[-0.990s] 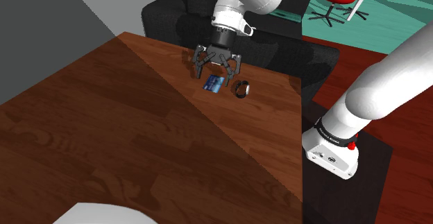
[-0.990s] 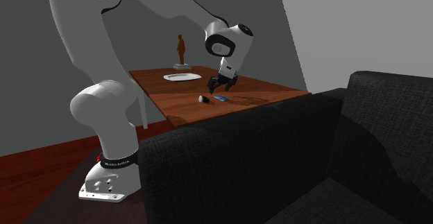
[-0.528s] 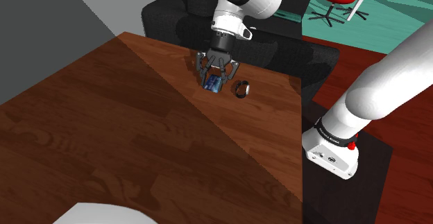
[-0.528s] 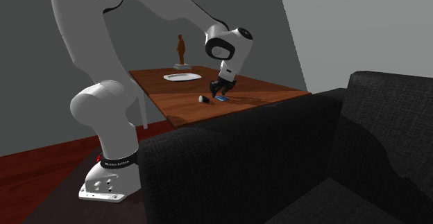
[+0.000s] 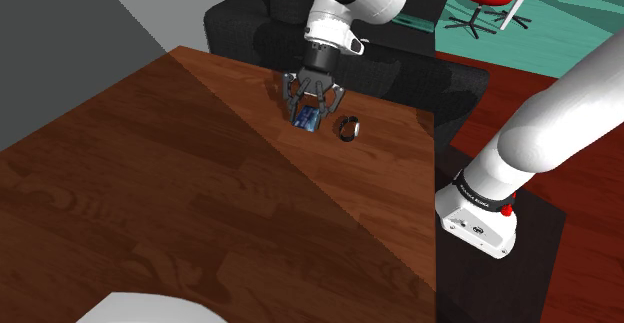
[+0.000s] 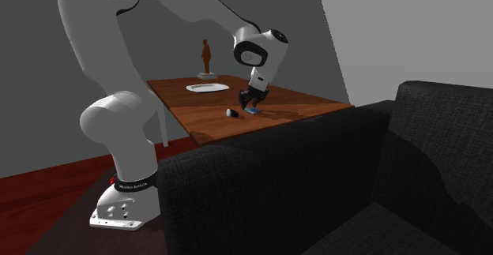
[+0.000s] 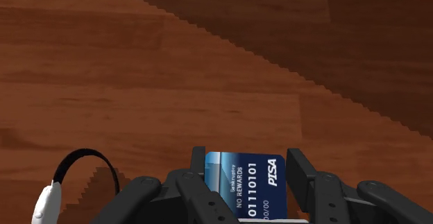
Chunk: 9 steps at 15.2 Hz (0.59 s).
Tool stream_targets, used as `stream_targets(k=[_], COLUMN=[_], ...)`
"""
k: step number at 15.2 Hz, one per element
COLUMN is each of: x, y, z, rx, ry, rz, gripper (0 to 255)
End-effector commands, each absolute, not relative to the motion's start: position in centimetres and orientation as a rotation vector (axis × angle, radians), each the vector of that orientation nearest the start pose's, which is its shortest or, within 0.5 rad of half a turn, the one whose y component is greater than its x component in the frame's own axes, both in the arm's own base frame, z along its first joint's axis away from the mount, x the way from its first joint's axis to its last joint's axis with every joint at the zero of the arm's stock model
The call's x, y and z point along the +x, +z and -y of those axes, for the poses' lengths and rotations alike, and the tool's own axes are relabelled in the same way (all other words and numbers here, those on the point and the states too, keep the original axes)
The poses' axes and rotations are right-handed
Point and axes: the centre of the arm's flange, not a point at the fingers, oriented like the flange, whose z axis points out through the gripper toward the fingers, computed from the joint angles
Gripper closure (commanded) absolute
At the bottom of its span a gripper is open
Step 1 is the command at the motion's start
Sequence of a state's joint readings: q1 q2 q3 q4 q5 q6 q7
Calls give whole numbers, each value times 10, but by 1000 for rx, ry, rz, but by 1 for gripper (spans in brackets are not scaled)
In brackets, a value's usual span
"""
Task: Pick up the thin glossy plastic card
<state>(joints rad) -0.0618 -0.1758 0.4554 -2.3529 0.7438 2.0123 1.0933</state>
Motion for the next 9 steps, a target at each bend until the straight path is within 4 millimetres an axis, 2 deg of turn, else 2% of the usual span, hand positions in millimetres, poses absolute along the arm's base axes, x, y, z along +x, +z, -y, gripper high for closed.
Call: stream_targets(k=[1,9], x=[416,416], y=[398,440], z=[-218,-218], rx=[-2343,-2343], ry=[701,701], rz=[-1437,-1437], gripper=[255,255])
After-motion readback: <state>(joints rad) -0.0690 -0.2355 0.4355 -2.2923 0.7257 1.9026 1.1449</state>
